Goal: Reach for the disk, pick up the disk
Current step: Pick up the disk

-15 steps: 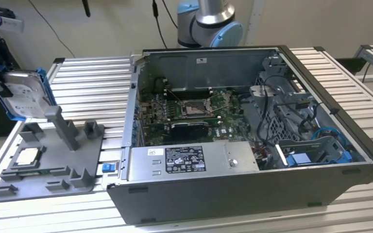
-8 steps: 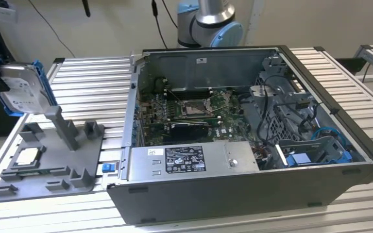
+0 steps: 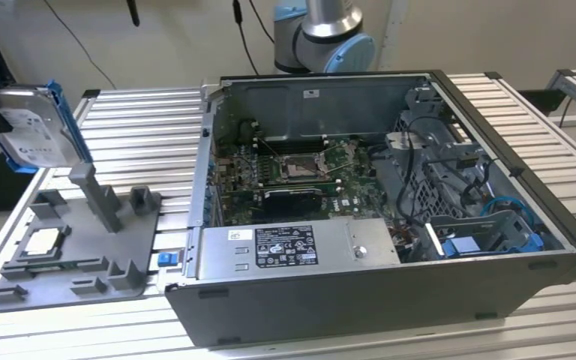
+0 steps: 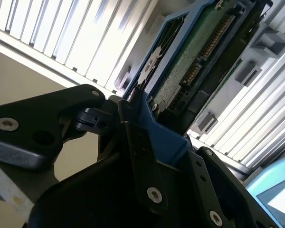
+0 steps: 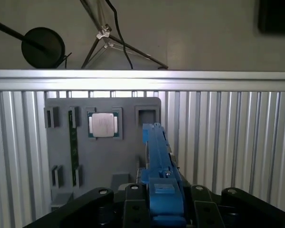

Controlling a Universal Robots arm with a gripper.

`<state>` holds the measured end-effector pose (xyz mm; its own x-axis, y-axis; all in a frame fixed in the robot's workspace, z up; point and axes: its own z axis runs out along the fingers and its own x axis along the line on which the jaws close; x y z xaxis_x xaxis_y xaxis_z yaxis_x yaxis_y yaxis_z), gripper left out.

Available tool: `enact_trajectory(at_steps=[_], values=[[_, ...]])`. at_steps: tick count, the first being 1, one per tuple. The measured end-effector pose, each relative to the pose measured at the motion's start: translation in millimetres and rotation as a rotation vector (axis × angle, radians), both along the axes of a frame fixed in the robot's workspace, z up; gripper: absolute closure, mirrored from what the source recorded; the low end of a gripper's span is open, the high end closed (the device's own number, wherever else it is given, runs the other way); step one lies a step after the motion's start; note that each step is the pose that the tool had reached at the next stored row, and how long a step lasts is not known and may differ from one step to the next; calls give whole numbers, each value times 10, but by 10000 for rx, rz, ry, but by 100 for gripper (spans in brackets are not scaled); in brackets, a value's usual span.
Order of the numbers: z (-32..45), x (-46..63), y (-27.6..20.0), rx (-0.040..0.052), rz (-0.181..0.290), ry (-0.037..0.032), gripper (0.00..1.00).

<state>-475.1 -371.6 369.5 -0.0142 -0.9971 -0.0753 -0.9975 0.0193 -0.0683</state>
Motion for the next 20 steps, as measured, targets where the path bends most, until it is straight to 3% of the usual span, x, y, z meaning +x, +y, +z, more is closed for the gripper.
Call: enact_trajectory(at_steps=[6,12,16,20], values=[[102,-13,0,0,13,-322,100],[227,-25,0,0,18,-587,100],[343,-34,0,1,18,-686,100],[512,-36,0,1,18,-714,100]])
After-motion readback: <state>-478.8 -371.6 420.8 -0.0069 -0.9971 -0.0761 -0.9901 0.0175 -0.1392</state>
